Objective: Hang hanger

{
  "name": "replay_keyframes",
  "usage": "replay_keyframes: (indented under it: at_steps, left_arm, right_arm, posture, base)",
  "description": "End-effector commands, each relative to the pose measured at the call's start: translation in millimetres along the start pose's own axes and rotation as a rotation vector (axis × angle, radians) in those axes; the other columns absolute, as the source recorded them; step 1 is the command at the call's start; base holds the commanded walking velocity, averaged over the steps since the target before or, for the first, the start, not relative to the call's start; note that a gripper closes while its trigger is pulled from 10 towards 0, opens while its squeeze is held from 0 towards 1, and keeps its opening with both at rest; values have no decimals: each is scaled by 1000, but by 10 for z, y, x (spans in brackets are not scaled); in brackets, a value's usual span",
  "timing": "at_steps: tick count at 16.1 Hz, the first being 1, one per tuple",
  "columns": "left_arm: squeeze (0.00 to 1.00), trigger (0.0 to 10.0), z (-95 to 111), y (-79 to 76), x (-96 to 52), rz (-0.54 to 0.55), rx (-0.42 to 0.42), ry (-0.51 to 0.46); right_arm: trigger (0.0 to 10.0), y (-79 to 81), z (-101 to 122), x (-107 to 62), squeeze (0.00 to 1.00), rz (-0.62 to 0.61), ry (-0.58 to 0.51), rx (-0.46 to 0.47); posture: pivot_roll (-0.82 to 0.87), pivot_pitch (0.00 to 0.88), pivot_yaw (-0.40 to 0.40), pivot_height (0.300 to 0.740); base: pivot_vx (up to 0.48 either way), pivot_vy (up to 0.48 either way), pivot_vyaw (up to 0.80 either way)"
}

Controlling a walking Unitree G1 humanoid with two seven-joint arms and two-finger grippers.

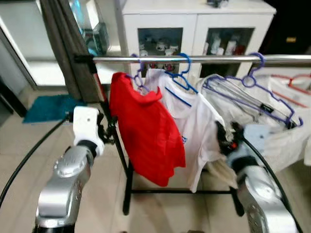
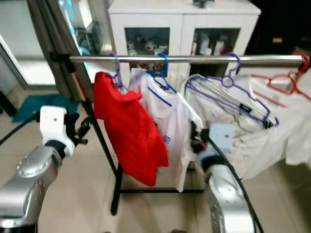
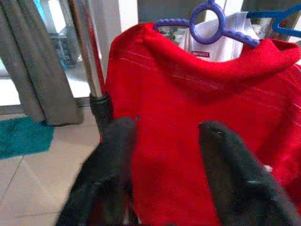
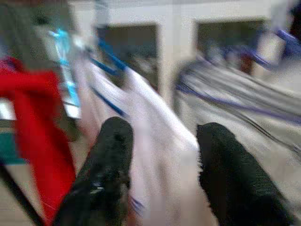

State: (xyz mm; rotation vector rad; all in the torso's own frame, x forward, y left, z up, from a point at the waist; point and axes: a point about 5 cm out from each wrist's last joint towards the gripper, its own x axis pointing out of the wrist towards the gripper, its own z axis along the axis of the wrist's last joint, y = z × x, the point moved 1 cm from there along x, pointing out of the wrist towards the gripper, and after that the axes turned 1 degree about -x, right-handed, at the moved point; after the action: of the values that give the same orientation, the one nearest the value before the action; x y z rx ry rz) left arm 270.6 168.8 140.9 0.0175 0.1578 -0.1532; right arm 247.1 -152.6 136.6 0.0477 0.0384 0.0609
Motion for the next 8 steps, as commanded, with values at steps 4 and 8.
replay_keyframes:
  at_steps: [4, 8]
  left_arm:
    - [1000, 10000, 222, -20, -33, -24, 30, -115]
    - [1000, 10000, 261, -55, -9, -42, 72, -130]
  right_arm:
    - [10000, 45, 58, 30, 1000, 61, -29, 0]
    - [10000, 119, 54, 17, 1000, 102, -46, 10]
  posture:
    - [-75, 0, 25, 740]
    - [-88, 33, 76, 740]
  base:
    - [0, 0, 400]
    - [0, 0, 800]
